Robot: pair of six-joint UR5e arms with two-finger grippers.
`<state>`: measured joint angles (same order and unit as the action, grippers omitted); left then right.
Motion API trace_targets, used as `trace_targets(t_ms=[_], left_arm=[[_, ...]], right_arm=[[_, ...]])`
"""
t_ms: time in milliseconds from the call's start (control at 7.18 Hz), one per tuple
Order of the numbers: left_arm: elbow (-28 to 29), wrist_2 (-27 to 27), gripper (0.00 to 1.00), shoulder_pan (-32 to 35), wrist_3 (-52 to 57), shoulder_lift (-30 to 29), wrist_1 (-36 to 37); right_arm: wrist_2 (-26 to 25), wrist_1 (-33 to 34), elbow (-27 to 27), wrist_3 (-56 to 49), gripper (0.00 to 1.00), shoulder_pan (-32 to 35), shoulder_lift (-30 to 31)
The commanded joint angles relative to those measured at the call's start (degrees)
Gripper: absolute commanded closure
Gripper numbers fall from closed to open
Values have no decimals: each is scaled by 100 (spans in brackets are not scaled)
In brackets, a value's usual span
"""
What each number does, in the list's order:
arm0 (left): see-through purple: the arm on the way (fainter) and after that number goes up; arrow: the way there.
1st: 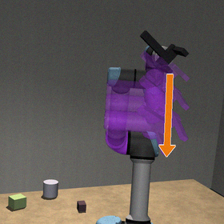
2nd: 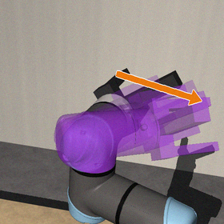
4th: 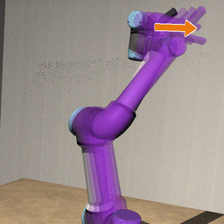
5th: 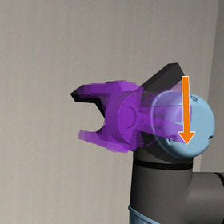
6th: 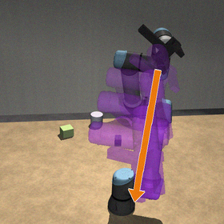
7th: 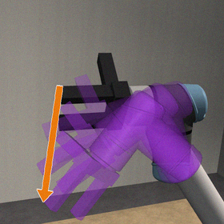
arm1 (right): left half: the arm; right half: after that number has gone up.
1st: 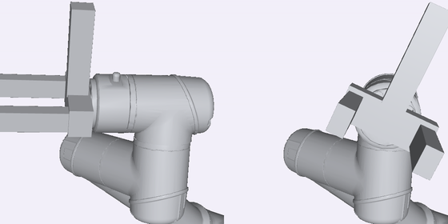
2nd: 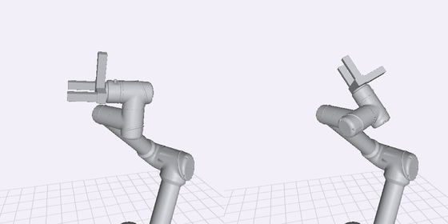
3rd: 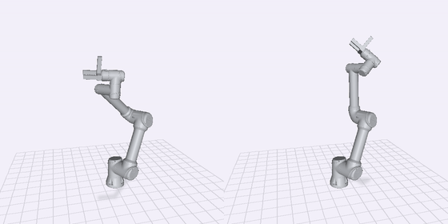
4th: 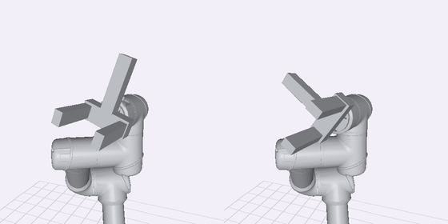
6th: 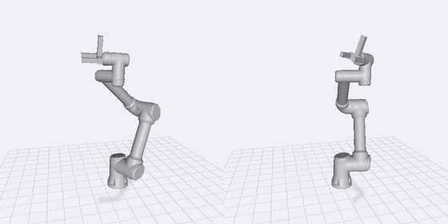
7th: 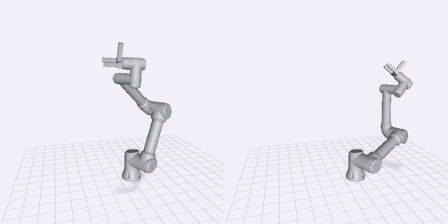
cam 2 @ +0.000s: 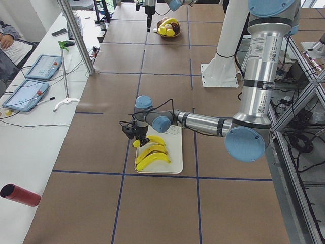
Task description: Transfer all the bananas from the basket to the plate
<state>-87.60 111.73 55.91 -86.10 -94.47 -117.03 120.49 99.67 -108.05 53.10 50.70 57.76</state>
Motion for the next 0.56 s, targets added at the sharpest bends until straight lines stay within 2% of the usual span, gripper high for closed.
trace_targets(t_ms=[0, 279, 418], left_arm=[[50, 94, 0, 295, 502, 113, -206], [41, 1562, 0, 1311, 1154, 43, -127], [-81, 1797, 0, 1482, 1513, 52, -127]], right_arm=[[1, 0, -5, -1, 1, -7, -1], [1, 9, -5, -1, 1, 10, 7], [1, 26, -14, -97, 1, 80, 86]])
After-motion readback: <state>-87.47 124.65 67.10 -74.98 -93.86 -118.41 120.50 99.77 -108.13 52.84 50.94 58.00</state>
